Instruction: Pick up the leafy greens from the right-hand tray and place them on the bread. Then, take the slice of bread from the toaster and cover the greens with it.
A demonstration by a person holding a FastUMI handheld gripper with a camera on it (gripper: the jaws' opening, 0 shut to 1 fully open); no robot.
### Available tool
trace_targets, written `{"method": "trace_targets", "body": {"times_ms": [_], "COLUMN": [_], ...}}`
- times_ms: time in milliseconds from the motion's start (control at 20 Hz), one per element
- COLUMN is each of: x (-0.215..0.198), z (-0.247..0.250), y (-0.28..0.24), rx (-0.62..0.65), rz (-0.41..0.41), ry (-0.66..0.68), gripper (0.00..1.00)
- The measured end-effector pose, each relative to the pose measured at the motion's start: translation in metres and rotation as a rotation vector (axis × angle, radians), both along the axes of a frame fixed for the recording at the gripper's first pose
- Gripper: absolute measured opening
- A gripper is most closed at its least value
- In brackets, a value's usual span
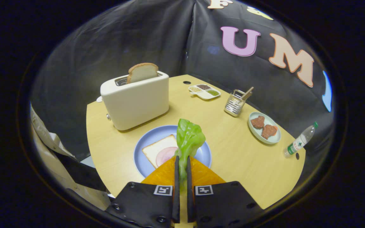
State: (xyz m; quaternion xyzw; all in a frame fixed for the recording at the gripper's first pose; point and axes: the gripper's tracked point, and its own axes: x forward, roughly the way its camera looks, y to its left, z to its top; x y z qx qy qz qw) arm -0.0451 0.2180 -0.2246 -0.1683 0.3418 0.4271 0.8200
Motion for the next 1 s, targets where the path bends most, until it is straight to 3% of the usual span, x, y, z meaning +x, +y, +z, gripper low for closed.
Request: {"method": "trace_targets", "body": {"times_ms": [400,700,1000], "x": [-0.016,-0.013,-0.021], "z": [-0.012,-0.026,-0.023], "y": [0.046,0.049,0.064], "rx": [0.002,-0.036,0.012], "rz": [0.094,0.115,0.141], "ry": [0.039,0.044,0.071], "gripper": [0.15,0.17,0.17]}}
